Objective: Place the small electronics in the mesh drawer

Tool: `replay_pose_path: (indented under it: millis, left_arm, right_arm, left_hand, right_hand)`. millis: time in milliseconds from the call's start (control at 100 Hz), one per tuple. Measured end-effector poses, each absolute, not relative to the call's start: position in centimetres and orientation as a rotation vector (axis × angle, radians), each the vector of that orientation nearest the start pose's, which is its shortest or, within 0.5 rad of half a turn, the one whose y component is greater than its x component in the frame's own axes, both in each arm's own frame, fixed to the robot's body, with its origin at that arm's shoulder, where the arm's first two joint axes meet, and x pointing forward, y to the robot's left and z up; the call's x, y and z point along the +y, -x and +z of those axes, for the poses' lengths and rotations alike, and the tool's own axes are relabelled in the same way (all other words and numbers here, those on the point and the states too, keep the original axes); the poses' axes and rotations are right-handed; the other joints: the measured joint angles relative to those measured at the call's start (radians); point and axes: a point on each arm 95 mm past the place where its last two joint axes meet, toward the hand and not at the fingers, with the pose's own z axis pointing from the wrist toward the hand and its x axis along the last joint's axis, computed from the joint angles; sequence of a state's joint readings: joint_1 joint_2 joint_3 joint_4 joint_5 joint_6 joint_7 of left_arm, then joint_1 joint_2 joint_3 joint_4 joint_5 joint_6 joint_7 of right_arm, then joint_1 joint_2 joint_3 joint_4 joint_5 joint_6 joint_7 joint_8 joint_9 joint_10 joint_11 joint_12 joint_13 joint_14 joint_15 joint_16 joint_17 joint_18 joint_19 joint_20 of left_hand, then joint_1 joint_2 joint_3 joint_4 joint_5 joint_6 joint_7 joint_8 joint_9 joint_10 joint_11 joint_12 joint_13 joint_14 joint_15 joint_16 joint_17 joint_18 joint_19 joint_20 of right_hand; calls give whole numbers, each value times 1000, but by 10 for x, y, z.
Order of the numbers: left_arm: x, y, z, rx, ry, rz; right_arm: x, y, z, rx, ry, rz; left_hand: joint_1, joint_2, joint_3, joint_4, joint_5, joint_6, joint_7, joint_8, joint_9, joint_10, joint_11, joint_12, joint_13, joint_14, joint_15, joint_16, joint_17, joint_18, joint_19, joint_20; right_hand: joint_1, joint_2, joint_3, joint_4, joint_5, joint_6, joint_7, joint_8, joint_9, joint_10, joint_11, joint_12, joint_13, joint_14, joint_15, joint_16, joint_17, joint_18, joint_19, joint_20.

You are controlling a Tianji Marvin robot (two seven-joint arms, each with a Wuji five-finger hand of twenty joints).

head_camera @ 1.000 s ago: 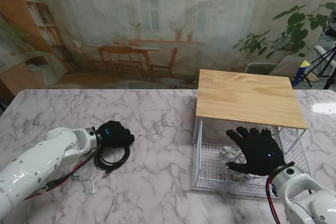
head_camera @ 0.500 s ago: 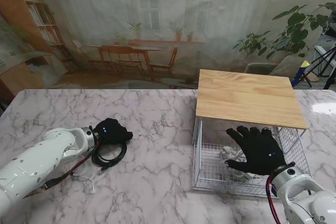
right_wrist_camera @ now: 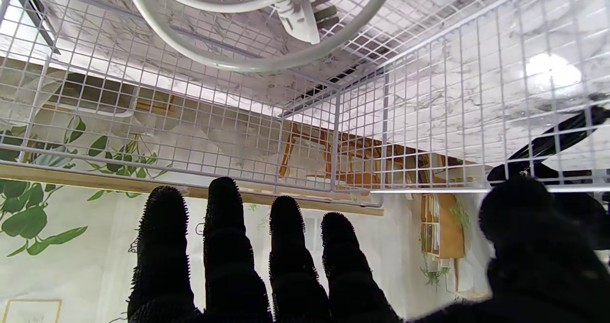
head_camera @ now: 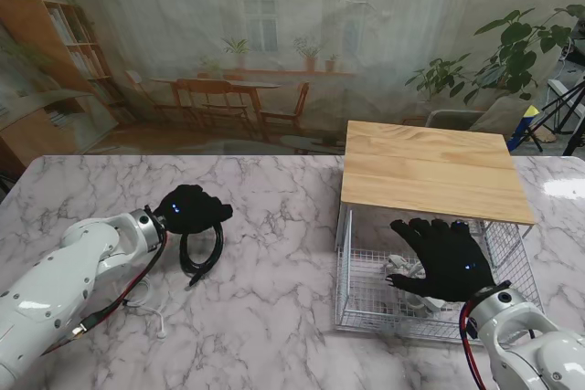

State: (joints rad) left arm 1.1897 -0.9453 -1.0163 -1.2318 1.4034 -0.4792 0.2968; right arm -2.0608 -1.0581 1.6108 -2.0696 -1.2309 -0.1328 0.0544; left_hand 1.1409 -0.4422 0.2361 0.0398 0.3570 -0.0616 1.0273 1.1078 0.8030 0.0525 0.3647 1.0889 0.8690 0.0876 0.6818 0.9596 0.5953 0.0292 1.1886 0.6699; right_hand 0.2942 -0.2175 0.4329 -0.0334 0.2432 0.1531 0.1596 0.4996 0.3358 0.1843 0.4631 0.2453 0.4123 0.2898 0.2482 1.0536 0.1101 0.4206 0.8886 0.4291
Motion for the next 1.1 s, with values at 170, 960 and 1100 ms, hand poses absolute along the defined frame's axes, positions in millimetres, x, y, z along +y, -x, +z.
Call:
replay_pose_path:
  millis: [170,960,1100]
  left_arm:
    - [37,-466,-303,1881,394,-1424]
    - [10,-456,-226,1640,307,-1613]
    - [-8,-461,-209,1629,287,-1647]
  right_arm:
    - [-53,-297,-262,1562,-1033,1336]
    - [-20,-313,-236,1454,-1209,1593]
    - [-7,-319,-231,1407,-1198,1643]
  left_hand:
    - [-27,-23,48,0,0,-3,13,22,0,-1,0,14,10,-1,23,0,8,0,22,12]
    - [-39,-32,81,0,0,-7,17,37,0,-1,0,35,10,-2,34,3,9,0,25,14]
    - [-39,-32,83,0,0,-7,17,38,0,-1,0,35,10,-2,34,10,9,0,25,14]
  right_hand:
    - [0,0,0,0,11,-1,11,-11,1,0,0,3,15,2,2,0,0,0,0,-1]
    - [-68,-17,26,-10,120,-1,283,148,61,15,108,156,27,17,2,24,-7,1,9,-2]
    - [-94,-17,27,-21,120,0,250,148,35,30,108,157,27,28,2,3,-22,2,4,-3]
